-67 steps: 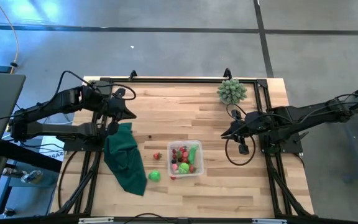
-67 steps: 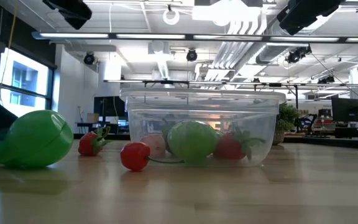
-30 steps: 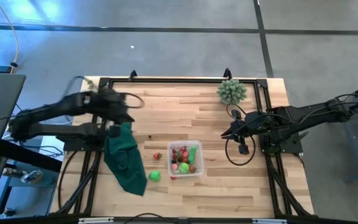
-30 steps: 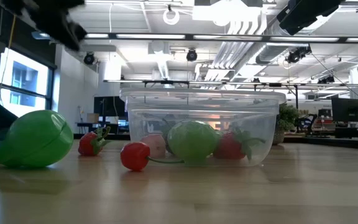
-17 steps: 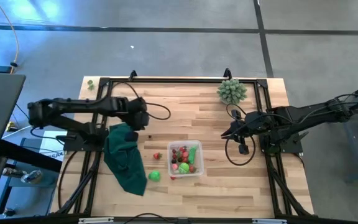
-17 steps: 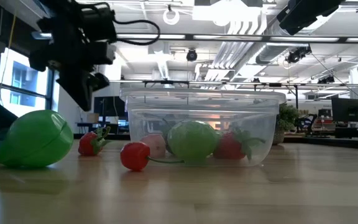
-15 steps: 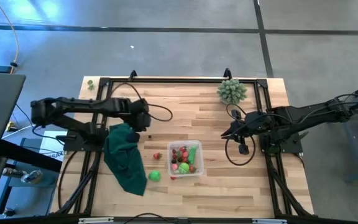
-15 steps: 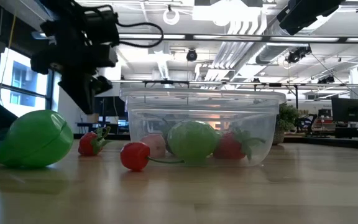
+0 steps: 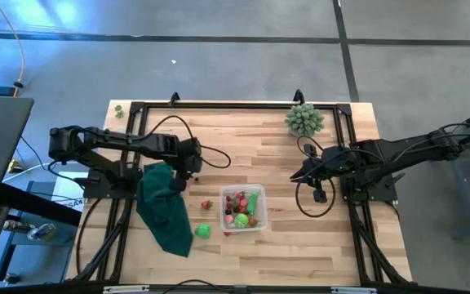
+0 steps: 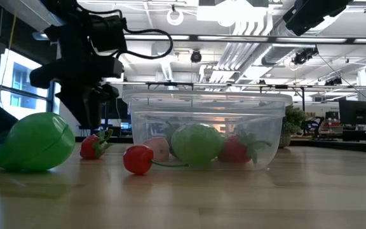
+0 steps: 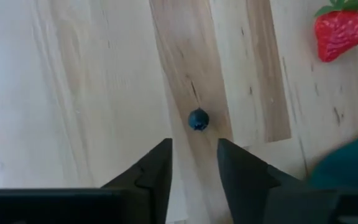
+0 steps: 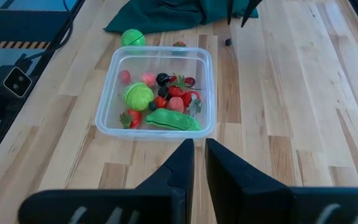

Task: Pick and placing Produce into tupperware
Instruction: Put the blueberry into the transparent bin

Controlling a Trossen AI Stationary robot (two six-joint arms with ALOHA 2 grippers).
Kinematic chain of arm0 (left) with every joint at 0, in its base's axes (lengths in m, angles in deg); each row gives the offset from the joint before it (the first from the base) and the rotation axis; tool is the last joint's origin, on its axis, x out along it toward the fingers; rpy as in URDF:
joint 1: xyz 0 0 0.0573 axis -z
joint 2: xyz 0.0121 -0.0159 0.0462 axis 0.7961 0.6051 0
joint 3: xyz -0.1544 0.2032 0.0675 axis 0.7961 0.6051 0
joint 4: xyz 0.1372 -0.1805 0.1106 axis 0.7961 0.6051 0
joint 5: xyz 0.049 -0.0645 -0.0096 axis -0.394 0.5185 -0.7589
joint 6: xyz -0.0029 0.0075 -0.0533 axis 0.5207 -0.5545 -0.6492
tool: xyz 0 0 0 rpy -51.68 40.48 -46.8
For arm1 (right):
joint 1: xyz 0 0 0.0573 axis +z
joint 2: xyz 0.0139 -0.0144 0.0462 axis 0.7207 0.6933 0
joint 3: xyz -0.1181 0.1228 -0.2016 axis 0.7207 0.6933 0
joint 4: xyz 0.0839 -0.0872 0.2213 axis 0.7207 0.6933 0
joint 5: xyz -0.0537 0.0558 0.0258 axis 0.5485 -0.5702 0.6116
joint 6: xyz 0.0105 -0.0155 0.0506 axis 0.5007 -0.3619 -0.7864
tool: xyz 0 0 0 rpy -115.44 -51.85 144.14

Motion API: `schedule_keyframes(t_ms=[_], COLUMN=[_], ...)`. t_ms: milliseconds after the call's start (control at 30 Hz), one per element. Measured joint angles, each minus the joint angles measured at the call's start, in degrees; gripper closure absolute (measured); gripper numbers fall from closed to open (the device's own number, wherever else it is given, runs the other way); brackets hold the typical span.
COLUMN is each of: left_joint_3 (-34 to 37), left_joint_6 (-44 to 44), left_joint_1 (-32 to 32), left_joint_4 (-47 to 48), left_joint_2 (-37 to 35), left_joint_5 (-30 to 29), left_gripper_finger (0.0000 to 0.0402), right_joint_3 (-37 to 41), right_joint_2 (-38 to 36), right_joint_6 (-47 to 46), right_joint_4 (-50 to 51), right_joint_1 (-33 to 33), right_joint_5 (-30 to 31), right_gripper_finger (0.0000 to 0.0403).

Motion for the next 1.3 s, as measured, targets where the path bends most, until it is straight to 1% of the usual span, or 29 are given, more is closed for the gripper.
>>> schedule_keyframes(t_ms=[100,233,400,467,600,733,833,1100,1300], left_joint_3=[0.0,0.0,0.0,0.0,0.7,3.2,4.1,5.4,5.6], left_joint_6=[0.1,0.9,0.9,0.8,-1.1,-2.2,-2.3,-2.6,-2.5], left_joint_1=[0.3,2.6,6.1,6.7,6.6,6.6,7.1,7.1,7.0], left_joint_4=[-0.1,-0.4,-1.8,-2.0,-3.1,-9.5,-12.2,-14.4,-14.9], left_joint_2=[0.0,0.0,0.0,0.1,2.9,4.7,5.3,6.9,6.9], left_joint_5=[-1.2,-4.2,-7.5,-7.7,-7.2,-5.4,-5.2,-6.1,-6.9], left_gripper_finger=[0.0266,0.0249,0.0240,0.0241,0.0242,0.0242,0.0242,0.0243,0.0243], right_joint_3=[0.0,0.0,0.0,0.0,0.0,0.0,0.0,0.0,0.0], right_joint_2=[0.0,0.0,0.0,0.0,0.0,0.0,0.0,0.0,0.0], right_joint_6=[0.0,0.0,0.0,0.0,0.0,0.0,0.0,0.0,0.0], right_joint_4=[0.0,0.0,0.0,0.0,0.0,-0.1,-0.1,0.0,0.0], right_joint_1=[0.0,0.0,0.0,0.0,0.0,0.0,0.0,0.0,0.0], right_joint_5=[0.0,0.0,0.0,0.0,0.0,0.0,0.0,0.0,0.0], right_gripper_finger=[0.0373,0.0373,0.0373,0.0373,0.0373,0.0373,0.0373,0.0373,0.0373])
